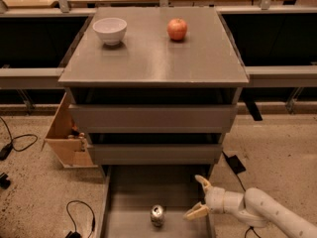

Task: Pick 7up can from bottom drawer and place on counter

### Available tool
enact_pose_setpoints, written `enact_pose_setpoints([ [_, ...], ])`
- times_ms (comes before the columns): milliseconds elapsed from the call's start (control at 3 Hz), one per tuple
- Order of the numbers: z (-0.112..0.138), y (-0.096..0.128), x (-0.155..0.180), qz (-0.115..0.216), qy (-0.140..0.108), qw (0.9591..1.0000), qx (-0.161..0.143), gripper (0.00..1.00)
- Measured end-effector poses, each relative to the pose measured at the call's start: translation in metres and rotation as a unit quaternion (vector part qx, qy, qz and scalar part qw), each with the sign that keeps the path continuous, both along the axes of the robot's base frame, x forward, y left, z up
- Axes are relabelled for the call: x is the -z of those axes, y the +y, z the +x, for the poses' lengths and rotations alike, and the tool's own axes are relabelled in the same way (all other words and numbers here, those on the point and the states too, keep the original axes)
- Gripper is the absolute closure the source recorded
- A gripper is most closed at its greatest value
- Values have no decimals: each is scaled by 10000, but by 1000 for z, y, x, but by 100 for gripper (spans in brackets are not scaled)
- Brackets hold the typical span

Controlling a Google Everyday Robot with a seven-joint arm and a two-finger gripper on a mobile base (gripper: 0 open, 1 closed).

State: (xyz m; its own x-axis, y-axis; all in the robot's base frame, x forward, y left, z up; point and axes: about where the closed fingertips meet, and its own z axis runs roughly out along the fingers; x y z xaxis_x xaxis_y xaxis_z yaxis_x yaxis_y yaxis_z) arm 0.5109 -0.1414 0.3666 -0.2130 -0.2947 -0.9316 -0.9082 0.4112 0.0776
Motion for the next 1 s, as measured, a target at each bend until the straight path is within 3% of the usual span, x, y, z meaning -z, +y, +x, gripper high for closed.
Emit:
enact_pose_setpoints([
  [333,-13,33,72,89,-3,9989,-456,0],
  [667,-25,61,121,203,-17,9966,-798,0],
  [1000,-29,92,149,346,-100,9937,-1061,0],
])
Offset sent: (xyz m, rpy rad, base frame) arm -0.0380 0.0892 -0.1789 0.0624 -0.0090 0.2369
